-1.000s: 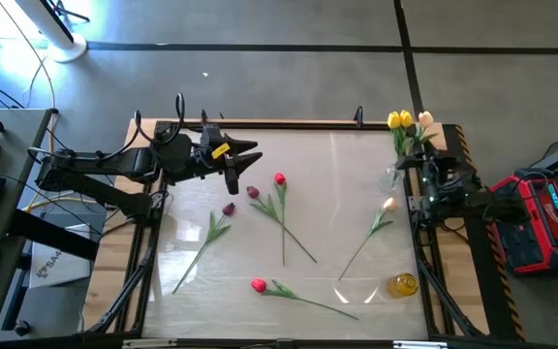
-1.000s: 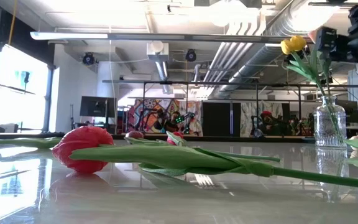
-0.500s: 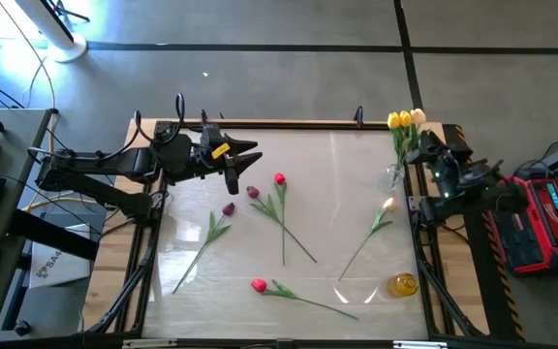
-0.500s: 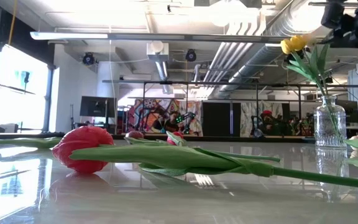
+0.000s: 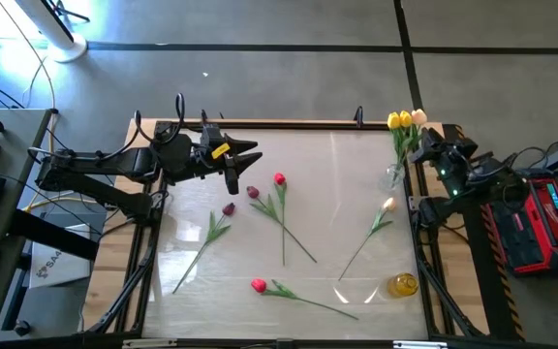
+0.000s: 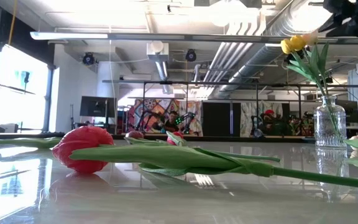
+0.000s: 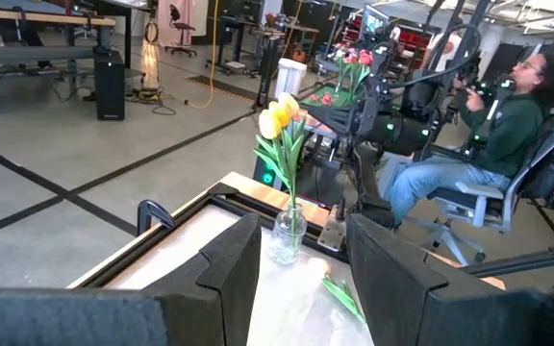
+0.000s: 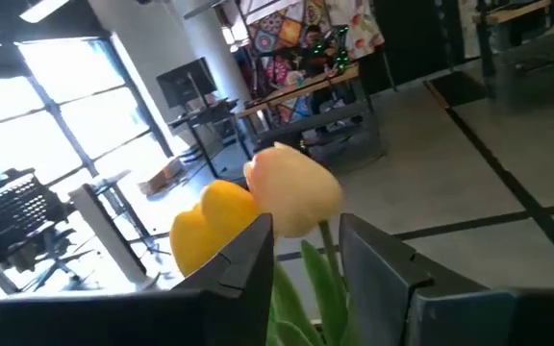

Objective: Sort flowers into vase by color
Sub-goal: Put the white tulip into the transparent vase

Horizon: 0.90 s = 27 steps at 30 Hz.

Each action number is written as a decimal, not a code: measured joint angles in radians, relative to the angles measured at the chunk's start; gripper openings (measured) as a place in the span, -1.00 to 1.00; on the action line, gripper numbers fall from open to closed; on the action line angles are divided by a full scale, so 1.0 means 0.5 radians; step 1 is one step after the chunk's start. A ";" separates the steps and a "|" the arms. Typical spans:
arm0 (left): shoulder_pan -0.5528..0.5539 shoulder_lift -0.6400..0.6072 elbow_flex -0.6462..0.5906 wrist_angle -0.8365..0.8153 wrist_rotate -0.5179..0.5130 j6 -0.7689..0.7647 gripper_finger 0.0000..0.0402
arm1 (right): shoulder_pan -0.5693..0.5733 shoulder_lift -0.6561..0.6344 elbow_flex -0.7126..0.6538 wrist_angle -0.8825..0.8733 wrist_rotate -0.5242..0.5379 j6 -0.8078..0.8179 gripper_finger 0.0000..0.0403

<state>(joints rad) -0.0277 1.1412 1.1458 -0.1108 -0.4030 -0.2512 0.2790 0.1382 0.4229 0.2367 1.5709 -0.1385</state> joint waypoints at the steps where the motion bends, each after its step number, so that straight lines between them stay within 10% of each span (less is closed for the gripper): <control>1: -0.001 0.000 0.000 0.000 0.000 0.000 -0.28 | 0.015 0.010 0.011 0.001 0.000 0.000 -0.45; 27: 0.000 0.000 0.000 0.000 0.000 0.000 -0.28 | 0.194 0.304 0.211 -0.001 -0.172 -0.318 -0.45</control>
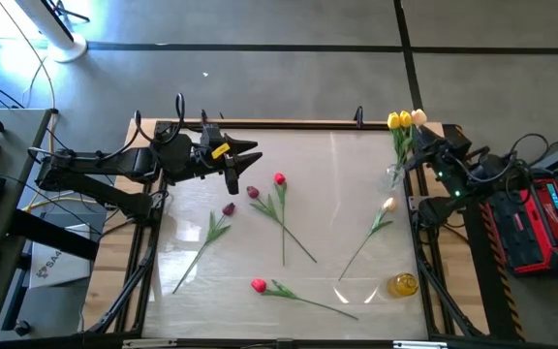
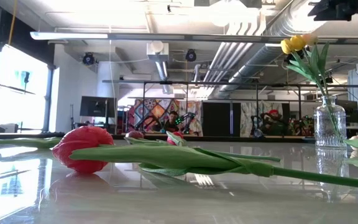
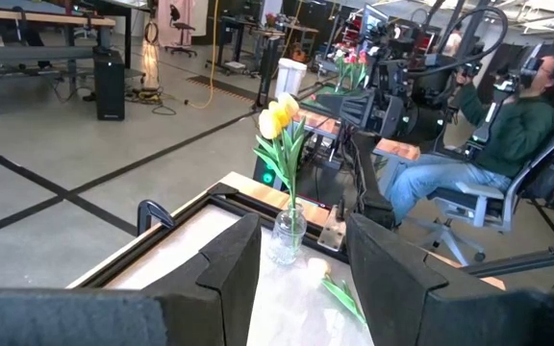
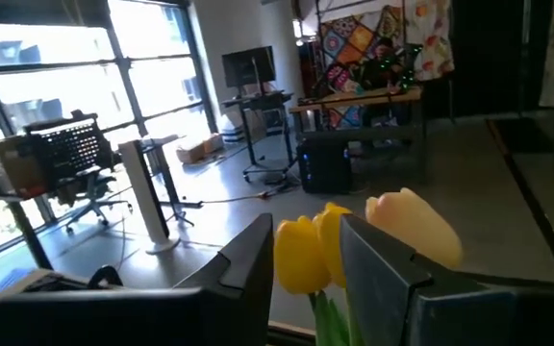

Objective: Sort flowers into vase by color
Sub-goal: Put the white tulip into the transparent vase

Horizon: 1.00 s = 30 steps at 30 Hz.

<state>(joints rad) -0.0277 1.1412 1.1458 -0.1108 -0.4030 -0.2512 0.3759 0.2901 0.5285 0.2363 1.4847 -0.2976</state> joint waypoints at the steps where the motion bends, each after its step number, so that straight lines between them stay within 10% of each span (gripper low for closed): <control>1: 0.000 0.000 0.000 0.000 0.000 0.000 -0.28 | 0.000 0.000 0.000 0.000 -0.020 0.001 -0.45; 11: 0.000 0.000 0.000 0.000 0.000 0.000 -0.28 | 0.000 0.040 0.000 0.126 -0.280 0.007 -0.45; 30: -0.001 0.000 0.000 0.000 0.000 0.000 -0.28 | 0.000 0.137 0.000 0.150 -1.475 0.303 -0.45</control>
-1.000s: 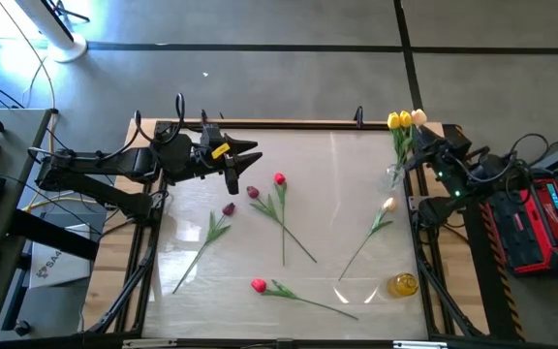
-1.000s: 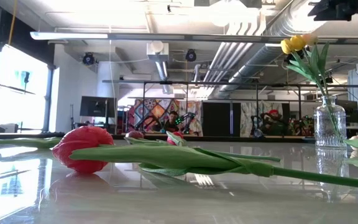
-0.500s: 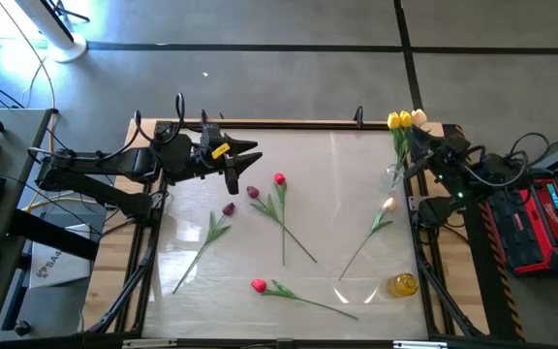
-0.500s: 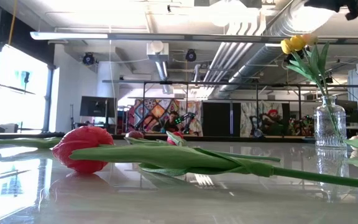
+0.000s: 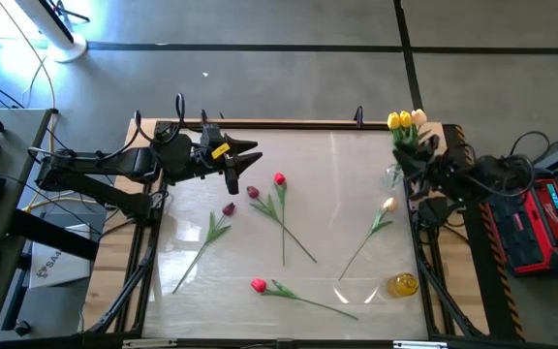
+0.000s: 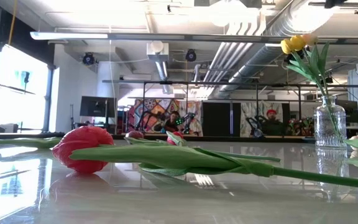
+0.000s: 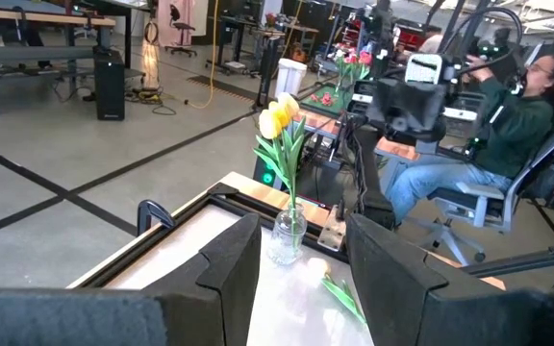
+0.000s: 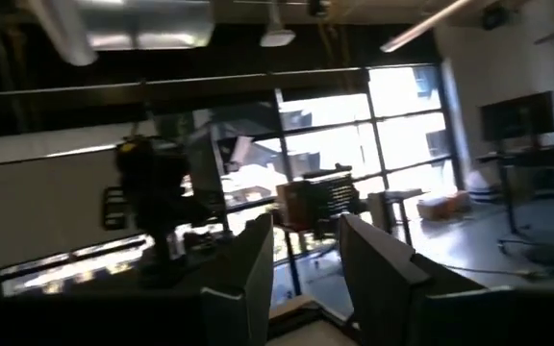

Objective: Sort flowers into vase by color
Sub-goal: Put the white tulip into the transparent vase

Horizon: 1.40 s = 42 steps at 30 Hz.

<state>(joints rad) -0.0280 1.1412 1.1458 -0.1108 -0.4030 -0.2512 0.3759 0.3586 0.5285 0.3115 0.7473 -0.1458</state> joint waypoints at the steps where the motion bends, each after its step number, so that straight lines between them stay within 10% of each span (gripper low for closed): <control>1: 0.000 0.000 0.000 0.000 0.000 0.000 -0.28 | 0.000 0.021 0.000 0.004 -0.077 0.030 -0.45; 13: 0.000 0.000 0.000 0.000 0.000 0.000 -0.28 | -0.006 0.144 0.000 0.066 -0.762 0.381 -0.45; 22: 0.001 -0.001 0.000 0.000 0.000 0.000 -0.28 | -0.121 0.333 0.000 0.349 -0.336 0.560 -0.45; 42: 0.000 -0.001 0.000 0.000 0.000 0.000 -0.28 | -0.203 0.858 0.000 0.729 -0.245 1.127 -0.45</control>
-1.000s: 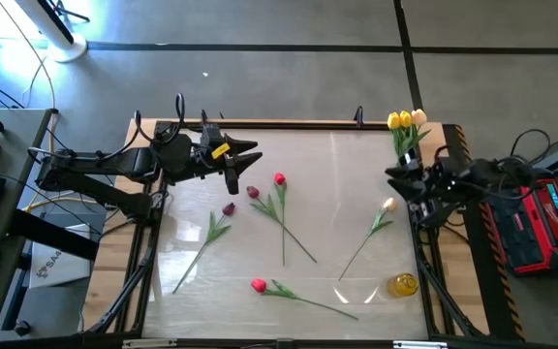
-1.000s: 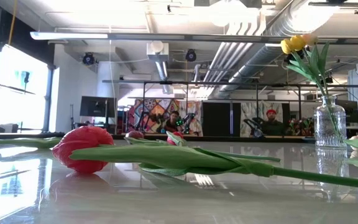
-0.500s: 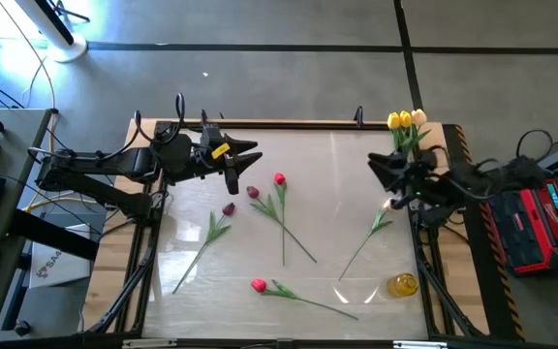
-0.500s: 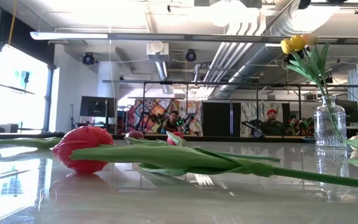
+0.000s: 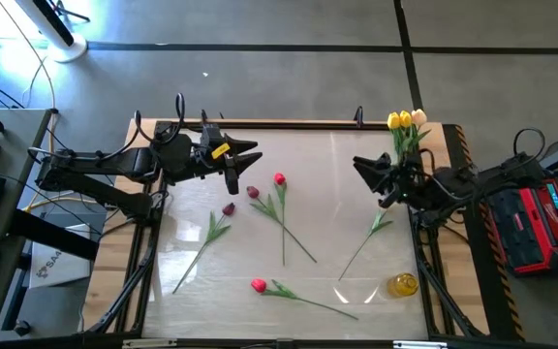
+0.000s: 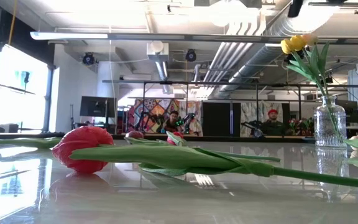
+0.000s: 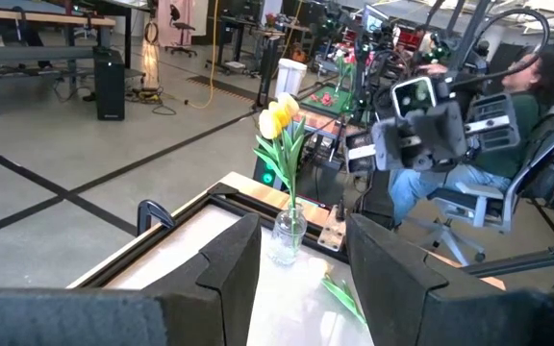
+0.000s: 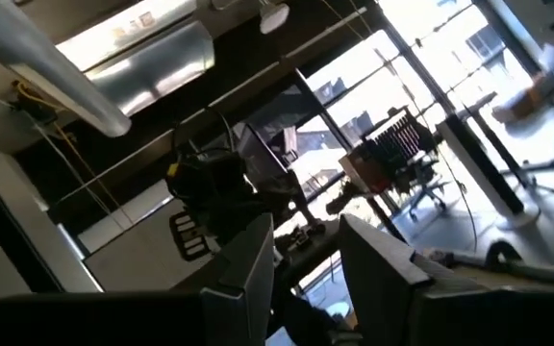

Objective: Sort flowers into vase by color
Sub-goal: Put the white tulip into the transparent vase

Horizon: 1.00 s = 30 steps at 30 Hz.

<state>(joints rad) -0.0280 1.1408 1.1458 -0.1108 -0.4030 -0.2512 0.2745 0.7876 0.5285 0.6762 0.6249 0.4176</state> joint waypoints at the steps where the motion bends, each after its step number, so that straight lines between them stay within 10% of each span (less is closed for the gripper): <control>1: 0.000 0.000 0.000 0.000 0.000 0.000 -0.28 | 0.000 0.000 0.000 -0.048 0.013 0.076 -0.45; 18: 0.001 0.000 0.000 -0.004 0.126 -0.011 -0.28 | 0.000 -0.006 0.068 -0.466 -0.096 1.004 -0.45; 30: 0.000 0.330 0.001 0.126 0.451 -0.105 -0.28 | 0.000 0.141 0.946 -2.224 -0.279 1.227 -0.45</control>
<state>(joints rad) -0.0280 1.3056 1.1461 -0.0479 -0.1777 -0.3037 0.2745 0.8578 1.0017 -0.4357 0.4854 1.0311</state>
